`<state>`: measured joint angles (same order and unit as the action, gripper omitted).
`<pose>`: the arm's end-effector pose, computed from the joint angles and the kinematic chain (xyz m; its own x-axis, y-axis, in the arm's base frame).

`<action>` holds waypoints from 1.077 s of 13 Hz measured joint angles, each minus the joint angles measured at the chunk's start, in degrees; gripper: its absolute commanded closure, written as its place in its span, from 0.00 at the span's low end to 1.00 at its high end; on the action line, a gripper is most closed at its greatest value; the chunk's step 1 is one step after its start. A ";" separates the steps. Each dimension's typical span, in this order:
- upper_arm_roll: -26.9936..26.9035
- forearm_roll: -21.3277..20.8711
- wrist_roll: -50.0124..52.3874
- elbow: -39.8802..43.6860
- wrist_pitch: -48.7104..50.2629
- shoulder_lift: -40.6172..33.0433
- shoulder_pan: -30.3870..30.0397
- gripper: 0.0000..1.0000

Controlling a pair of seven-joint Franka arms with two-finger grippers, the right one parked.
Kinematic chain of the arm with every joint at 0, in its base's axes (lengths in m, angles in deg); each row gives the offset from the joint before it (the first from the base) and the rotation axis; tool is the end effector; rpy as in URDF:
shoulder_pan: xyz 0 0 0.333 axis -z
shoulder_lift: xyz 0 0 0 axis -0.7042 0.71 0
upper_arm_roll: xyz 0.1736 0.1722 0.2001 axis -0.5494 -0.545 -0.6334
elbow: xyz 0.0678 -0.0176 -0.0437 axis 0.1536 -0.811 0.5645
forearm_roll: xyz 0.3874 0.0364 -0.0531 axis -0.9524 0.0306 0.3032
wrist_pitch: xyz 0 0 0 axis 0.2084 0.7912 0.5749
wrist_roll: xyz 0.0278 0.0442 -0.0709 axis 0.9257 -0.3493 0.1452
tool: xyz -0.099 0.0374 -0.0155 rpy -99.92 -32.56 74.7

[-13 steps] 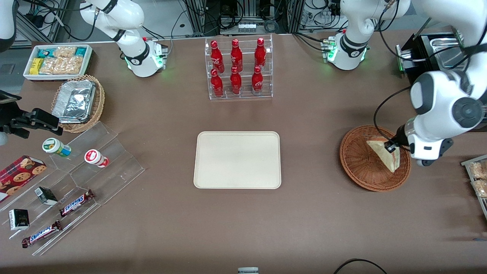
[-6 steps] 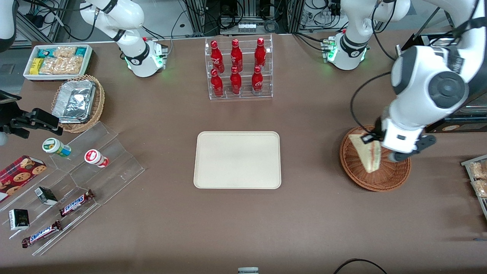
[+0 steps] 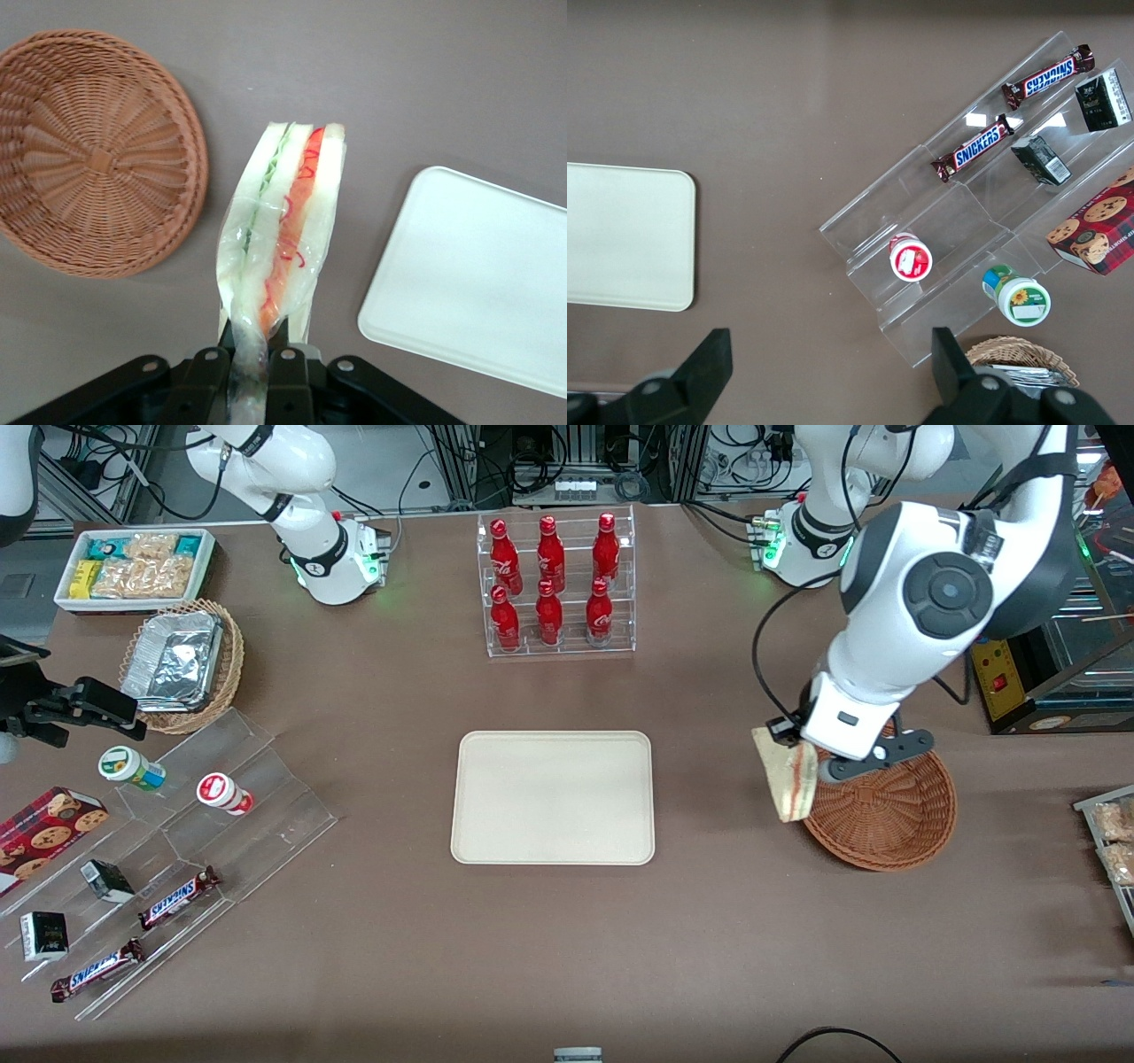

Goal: Place sandwich from basket to tray
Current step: 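Lift the sandwich out of the basket with the left gripper, then carry the sandwich over the cream tray, lower it and release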

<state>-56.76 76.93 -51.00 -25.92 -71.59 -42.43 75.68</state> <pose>0.5588 -0.2255 0.4990 0.9589 0.2792 -0.0507 0.2798 -0.9600 0.0048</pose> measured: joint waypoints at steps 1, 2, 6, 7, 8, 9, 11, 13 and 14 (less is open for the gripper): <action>0.03 0.41 -0.02 0.46 -0.01 0.20 0.94 1.00; 0.04 0.60 -0.03 0.86 -0.10 0.66 2.21 1.00; 0.10 0.64 0.18 2.00 -2.43 3.99 8.72 1.00; 0.11 0.64 0.57 2.05 -2.97 4.93 10.17 1.00; 0.11 0.64 0.95 2.06 -4.01 6.00 11.26 1.00; 0.10 0.64 1.19 2.07 -5.89 7.21 12.04 1.00; 0.06 0.64 2.03 2.10 -8.96 10.03 13.03 1.00; 0.07 0.63 3.75 2.13 -12.02 13.55 14.34 1.00; 0.07 0.63 4.96 2.15 -13.80 15.31 14.84 1.00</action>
<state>-56.69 77.57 -46.04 -23.77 -85.39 -27.12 90.52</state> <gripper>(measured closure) 0.855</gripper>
